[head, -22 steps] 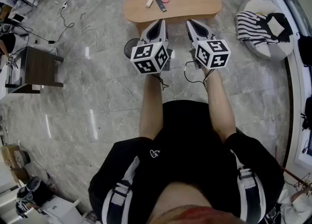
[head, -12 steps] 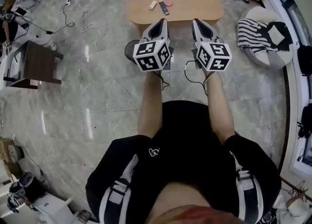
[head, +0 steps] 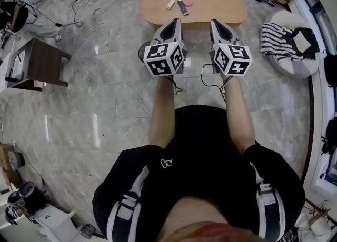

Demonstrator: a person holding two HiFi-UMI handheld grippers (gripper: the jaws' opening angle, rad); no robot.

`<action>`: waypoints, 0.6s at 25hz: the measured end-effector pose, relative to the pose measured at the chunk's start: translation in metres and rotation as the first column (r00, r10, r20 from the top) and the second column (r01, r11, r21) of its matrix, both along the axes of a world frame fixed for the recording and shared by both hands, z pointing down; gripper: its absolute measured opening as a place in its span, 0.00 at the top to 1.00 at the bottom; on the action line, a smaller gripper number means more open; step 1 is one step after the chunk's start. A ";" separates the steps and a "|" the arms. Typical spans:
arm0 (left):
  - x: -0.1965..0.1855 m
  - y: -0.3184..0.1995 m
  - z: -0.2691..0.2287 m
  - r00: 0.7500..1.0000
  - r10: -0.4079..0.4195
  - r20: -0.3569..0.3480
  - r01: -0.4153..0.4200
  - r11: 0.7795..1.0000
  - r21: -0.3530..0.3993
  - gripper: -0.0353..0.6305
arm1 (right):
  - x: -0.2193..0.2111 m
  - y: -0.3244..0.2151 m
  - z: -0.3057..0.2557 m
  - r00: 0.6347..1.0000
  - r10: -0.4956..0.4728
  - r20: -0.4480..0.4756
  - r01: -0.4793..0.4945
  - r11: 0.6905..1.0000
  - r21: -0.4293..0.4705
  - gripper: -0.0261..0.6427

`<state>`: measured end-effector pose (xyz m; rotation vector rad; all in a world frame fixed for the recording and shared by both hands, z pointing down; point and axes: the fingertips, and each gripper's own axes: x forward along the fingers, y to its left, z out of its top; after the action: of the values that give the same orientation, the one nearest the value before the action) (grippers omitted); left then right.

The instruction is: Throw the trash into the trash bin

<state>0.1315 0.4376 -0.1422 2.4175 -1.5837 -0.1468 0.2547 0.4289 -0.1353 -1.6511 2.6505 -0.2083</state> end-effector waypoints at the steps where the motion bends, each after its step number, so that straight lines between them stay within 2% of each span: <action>1: -0.001 0.000 0.001 1.000 -0.001 0.003 0.001 1.000 -0.002 0.94 | -0.001 0.000 0.000 1.000 -0.001 0.000 0.001 1.000 0.000 0.94; 12: -0.002 -0.014 0.004 0.999 0.038 -0.005 -0.038 0.999 0.007 0.94 | -0.004 -0.009 -0.003 1.000 -0.003 -0.013 0.004 1.000 0.018 0.94; 15: 0.000 -0.029 0.007 0.999 0.037 0.018 -0.037 0.999 0.011 0.94 | 0.000 -0.022 -0.005 1.000 -0.006 -0.006 0.007 0.999 0.033 0.94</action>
<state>0.1315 0.4087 -0.1355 2.4618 -1.5482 -0.1277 0.2549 0.4065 -0.1405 -1.6363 2.6488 -0.1594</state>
